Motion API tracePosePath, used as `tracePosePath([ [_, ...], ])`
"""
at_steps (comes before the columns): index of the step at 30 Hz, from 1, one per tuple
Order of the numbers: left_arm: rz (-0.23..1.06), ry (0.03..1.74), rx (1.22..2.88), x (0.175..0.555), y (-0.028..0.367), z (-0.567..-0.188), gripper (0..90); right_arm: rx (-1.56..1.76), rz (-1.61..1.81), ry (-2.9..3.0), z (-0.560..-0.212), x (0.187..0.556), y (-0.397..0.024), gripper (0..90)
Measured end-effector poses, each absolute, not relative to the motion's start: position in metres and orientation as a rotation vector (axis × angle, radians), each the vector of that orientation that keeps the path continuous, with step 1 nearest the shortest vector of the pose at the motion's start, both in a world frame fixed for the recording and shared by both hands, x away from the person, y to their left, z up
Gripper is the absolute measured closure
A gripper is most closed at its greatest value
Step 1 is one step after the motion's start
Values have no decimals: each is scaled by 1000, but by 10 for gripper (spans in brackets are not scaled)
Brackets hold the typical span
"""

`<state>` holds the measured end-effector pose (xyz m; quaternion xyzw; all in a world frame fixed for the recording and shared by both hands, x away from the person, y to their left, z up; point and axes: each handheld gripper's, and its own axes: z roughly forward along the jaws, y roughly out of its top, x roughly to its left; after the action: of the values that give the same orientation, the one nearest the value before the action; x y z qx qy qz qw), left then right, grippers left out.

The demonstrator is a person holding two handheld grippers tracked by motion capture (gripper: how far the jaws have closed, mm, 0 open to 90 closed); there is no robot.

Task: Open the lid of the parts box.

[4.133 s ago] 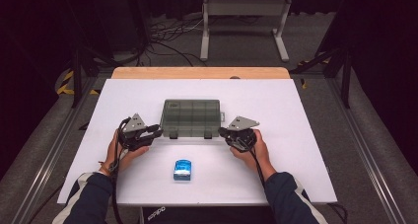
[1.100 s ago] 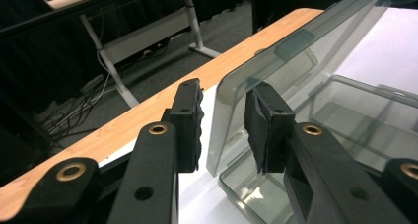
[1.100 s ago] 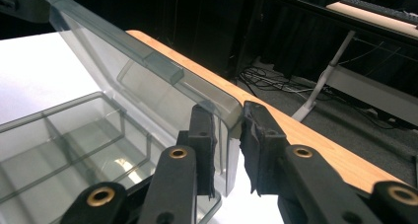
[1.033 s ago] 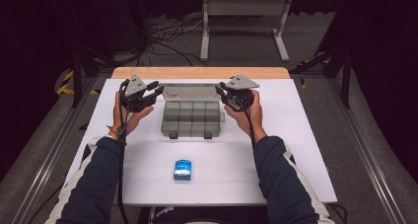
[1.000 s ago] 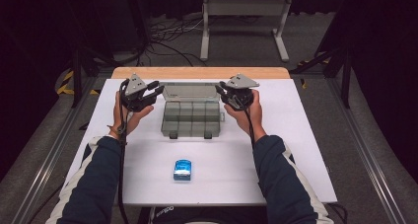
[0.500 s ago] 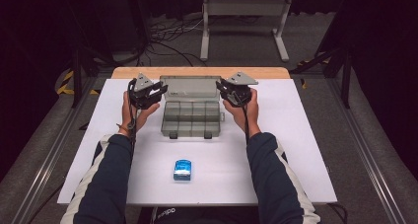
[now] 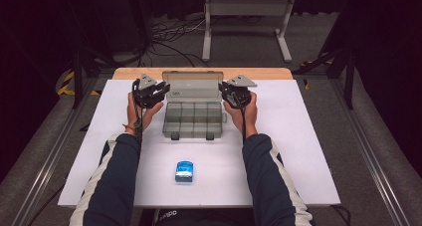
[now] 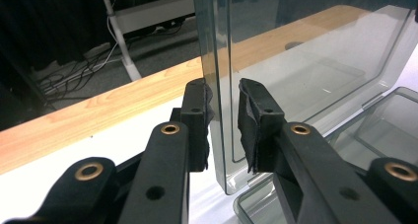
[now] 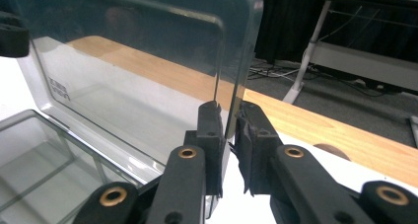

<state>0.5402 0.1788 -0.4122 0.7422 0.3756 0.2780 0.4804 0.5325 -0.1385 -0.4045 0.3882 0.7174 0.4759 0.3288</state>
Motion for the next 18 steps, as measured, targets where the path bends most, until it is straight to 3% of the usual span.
tracePosePath([
  [18,668,1000,1873,552,172,-437,742,1103,1181,1920,-439,544,-135,803],
])
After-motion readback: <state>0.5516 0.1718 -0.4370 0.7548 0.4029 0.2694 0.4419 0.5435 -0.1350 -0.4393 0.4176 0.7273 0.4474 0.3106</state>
